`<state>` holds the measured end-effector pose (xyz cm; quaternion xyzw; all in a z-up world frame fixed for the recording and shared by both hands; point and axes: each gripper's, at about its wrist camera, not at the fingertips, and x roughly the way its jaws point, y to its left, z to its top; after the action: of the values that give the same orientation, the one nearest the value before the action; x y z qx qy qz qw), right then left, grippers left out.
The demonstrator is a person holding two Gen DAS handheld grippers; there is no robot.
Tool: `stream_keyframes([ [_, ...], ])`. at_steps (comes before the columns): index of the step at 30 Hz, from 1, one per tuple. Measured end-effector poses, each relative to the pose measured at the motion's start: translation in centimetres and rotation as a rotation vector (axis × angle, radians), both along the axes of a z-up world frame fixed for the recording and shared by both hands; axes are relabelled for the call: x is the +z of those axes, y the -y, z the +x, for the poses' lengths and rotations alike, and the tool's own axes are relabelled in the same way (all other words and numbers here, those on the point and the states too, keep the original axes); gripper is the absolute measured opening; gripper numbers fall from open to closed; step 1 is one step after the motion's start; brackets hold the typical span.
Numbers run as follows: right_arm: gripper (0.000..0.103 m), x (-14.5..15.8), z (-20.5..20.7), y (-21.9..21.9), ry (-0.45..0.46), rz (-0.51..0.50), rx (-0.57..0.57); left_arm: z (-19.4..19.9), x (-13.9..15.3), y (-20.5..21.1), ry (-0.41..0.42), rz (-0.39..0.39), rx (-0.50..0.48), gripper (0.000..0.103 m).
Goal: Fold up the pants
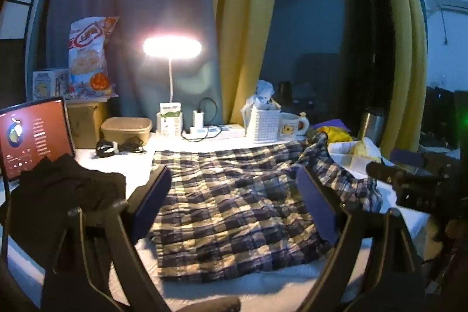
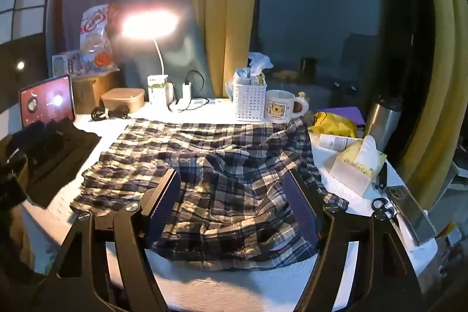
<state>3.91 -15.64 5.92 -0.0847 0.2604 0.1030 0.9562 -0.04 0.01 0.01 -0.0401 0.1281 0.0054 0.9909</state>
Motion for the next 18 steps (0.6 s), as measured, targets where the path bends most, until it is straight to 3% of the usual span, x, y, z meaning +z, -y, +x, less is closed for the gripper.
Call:
stream_keyframes([
  [3,0.076,0.5,0.1,-0.6,0.002,-0.013,-0.002,-0.4,0.1,0.3,0.013,-0.023,-0.008,0.088],
  [4,0.076,0.5,0.4,-0.7,-0.009,-0.015,-0.005,-1.4,0.1,-0.2,0.054,-0.049,-0.003,0.088],
  [9,0.076,1.3,-0.2,0.1,0.011,0.032,-0.014,-1.4,1.2,0.0,-0.011,-0.010,0.007,0.088],
  [18,0.076,1.4,-0.5,0.2,0.012,0.034,-0.010,-0.9,1.3,-0.4,-0.030,-0.011,0.025,0.088],
])
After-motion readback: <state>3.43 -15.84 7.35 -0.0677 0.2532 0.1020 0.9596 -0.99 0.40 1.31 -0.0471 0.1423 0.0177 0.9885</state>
